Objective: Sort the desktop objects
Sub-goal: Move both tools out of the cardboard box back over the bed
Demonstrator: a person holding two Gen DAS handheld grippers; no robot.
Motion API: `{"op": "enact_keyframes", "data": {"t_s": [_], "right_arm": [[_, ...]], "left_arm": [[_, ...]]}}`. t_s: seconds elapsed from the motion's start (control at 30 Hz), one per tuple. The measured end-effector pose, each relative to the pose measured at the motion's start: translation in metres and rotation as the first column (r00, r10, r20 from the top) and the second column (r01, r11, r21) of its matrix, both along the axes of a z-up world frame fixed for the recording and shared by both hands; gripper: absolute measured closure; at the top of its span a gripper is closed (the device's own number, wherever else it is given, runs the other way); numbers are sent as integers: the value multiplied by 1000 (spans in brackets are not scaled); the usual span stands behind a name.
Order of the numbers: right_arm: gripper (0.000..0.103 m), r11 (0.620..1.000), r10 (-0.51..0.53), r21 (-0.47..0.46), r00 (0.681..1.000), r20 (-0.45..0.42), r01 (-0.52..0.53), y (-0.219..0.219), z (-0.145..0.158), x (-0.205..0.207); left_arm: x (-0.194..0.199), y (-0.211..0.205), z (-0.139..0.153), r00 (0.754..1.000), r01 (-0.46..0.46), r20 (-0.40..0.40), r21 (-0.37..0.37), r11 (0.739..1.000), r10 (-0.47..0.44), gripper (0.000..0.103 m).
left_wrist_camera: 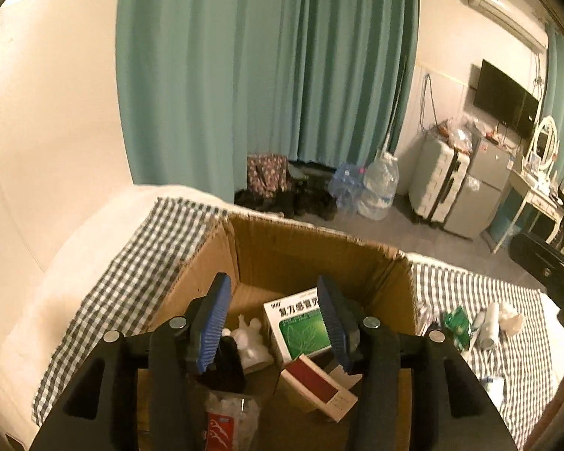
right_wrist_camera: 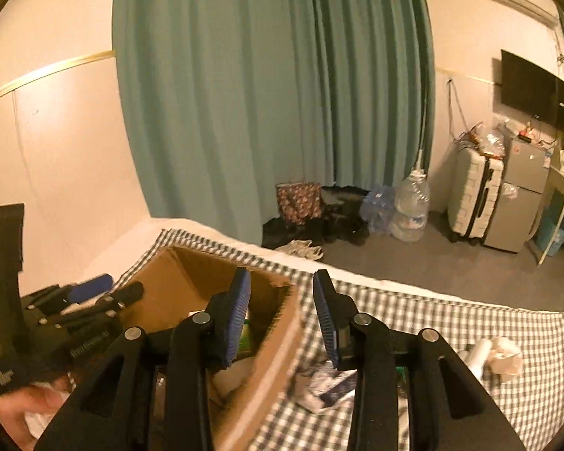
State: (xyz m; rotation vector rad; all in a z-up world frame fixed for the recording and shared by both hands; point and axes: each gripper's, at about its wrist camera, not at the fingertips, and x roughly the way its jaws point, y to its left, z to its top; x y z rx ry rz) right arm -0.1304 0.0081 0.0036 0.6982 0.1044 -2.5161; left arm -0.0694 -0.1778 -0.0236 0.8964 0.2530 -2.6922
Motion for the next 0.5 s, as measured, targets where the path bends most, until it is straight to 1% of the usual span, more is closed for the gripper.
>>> {"op": "enact_keyframes", "data": {"t_s": [0.2,0.3,0.33,0.37,0.43,0.5], "right_arm": [[68,999,-49,-6,998,-29,49,38,17,8],[68,998,-69,-12,997,-40,69,55,24,11],[68,997,-77,-15,996,-43,76,60,26,12],[66,996,-84,-18,995,-45,84,66,28,13],[63,995,-98,-23,994,-50,97,77,32,15],[60,993,-117,-33,991,-58,115,89,38,18]], "left_arm": [[8,17,16,998,-20,-64,-28,999,18,46],[11,25,24,995,-21,-97,-45,999,17,38],[12,29,26,995,-19,-102,-47,999,14,32],[12,33,29,994,-13,-106,-48,999,8,30],[12,40,34,993,-4,-118,-55,998,-2,30],[13,48,39,991,-2,-136,-72,997,-8,26]]}}
